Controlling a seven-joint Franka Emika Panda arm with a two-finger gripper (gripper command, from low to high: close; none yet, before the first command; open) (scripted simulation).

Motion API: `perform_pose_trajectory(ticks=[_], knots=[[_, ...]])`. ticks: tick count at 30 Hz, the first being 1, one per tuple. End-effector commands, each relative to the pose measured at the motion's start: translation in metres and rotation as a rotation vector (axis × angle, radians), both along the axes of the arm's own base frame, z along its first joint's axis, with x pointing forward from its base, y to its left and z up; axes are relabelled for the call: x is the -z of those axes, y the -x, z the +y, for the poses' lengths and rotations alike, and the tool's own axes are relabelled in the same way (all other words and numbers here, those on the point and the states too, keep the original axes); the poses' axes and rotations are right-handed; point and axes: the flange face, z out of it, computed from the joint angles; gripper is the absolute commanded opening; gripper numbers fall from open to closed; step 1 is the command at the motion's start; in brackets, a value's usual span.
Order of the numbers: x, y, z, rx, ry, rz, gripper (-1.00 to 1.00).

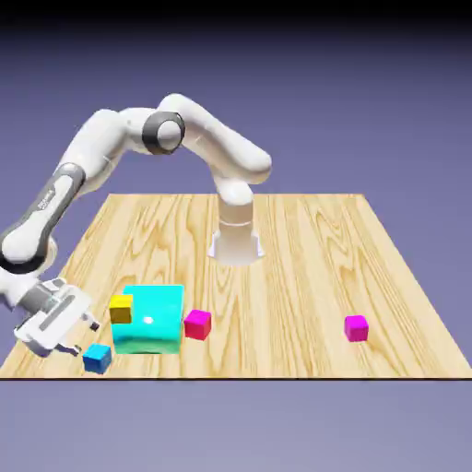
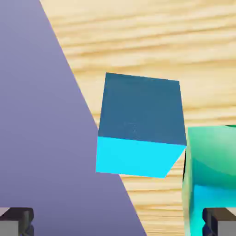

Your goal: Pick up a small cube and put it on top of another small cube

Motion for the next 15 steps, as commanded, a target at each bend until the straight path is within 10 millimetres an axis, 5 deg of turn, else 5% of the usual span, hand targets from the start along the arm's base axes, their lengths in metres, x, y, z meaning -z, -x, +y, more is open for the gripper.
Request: perform_pose_trajectory(ticks=[1, 2, 5, 6, 7, 10, 15], knots=[[0.005, 0.004, -0.005, 0.014, -0.026, 0.003, 0.0], [0.005, 0.004, -0.005, 0.014, -0.026, 0.003, 0.0], [0.048, -0.008, 0.038, 0.014, -0.026, 0.002, 0.0], [0.048, -0.008, 0.038, 0.014, -0.026, 0.002, -1.0], [0.048, -0.008, 0.038, 0.014, -0.026, 0.002, -1.0], [0.005, 0.005, -0.004, 0.001, -0.013, 0.01, -1.0], [0.004, 0.018, 0.007, -0.191, 0.163, 0.092, -1.0]])
